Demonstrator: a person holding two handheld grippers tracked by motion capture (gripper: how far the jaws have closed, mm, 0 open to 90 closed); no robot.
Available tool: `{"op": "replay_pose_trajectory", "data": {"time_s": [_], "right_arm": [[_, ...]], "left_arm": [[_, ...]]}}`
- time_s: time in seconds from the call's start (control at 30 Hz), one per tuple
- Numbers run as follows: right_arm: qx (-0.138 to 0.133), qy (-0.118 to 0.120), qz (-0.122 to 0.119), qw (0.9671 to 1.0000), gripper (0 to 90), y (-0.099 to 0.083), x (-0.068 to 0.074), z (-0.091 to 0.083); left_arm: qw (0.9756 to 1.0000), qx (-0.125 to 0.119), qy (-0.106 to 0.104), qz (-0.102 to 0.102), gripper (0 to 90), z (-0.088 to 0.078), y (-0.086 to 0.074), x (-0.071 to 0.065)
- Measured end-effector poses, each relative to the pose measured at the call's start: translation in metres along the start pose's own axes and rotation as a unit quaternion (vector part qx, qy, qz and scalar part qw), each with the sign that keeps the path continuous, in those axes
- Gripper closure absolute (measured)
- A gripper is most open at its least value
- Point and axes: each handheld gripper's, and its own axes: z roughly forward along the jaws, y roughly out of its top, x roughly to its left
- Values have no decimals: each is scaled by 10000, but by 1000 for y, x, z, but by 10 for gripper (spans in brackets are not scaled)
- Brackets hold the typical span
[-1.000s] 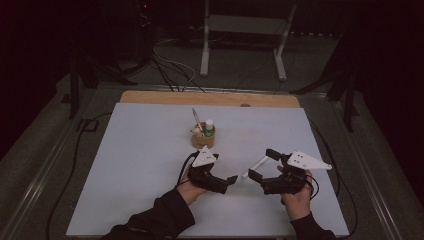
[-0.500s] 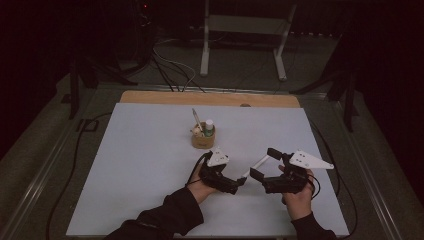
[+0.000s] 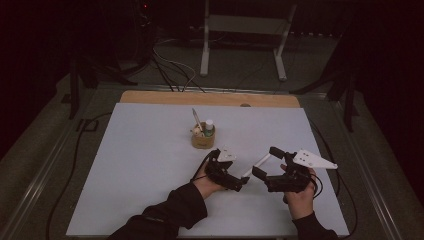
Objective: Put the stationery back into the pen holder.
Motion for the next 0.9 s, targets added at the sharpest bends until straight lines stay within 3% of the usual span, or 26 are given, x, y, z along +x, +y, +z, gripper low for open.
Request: {"op": "replay_pose_trajectory", "data": {"time_s": [0.13, 0.37, 0.47, 0.63, 0.9], "right_arm": [[-9, 4, -4, 10000, 3, 0, 0, 0], [-28, 7, 24, 10000, 3, 1, 0, -1], [-38, -5, 23, 10000, 3, 1, -1, -1], [-28, -2, 56, 10000, 3, 0, -1, -1], [-38, 12, 59, 10000, 3, 0, -1, -1]], "left_arm": [[9999, 135, 26, 57, 61, 4, 0, -2], [9993, 309, 108, 160, 194, 13, -1, -5], [9992, 349, 47, 203, 240, 15, -2, -6], [9976, 536, 153, 420, 348, 21, -3, -10], [9963, 690, 289, 434, 482, 33, -2, -13]]}}
